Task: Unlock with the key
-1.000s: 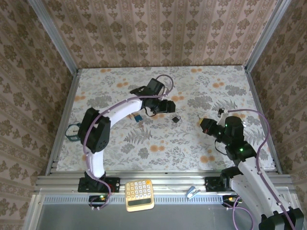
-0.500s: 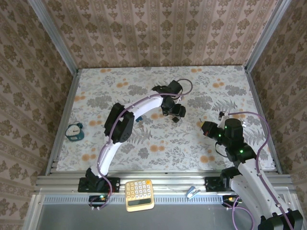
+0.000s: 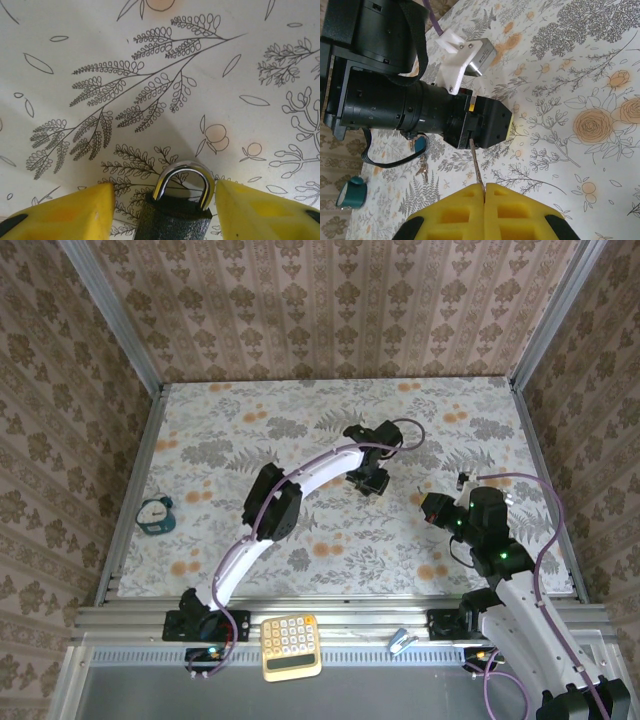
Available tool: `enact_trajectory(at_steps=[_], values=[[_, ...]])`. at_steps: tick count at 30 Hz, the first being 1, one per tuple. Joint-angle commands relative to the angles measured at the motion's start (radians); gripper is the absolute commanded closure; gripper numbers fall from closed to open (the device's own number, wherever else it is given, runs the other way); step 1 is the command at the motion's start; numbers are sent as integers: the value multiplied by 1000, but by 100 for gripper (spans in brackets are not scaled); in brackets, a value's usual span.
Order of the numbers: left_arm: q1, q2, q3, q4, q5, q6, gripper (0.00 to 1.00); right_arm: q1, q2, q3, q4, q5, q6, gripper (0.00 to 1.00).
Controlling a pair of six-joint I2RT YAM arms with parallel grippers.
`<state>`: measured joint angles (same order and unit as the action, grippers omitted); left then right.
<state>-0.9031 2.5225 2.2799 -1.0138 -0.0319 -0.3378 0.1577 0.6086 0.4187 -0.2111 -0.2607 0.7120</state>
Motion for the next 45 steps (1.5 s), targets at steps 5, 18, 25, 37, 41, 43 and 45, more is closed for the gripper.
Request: enact_trajectory(at_steps=[5,18,25,37,41,43,45], values=[[6,-18,-46,-52,-75,-12,54,-6,17,-6,12,3,11,100],[60,-274,-474,85,-49,-128,62,-6,48,-29,81,-26,51,100],[90,-365,-616,109,-23,-211,58,-4,95,-31,122,-52,59,100],[96,-309,-553,-2,1,-257,56,-4,87,-44,126,-46,63,100],[103,-290,-548,5,32,-265,59,-3,103,-55,156,-53,75,100],[110,-275,-550,15,52,-269,64,-4,106,-54,158,-55,76,100],[118,-266,-561,32,86,-278,68,-3,102,-53,156,-55,75,100]])
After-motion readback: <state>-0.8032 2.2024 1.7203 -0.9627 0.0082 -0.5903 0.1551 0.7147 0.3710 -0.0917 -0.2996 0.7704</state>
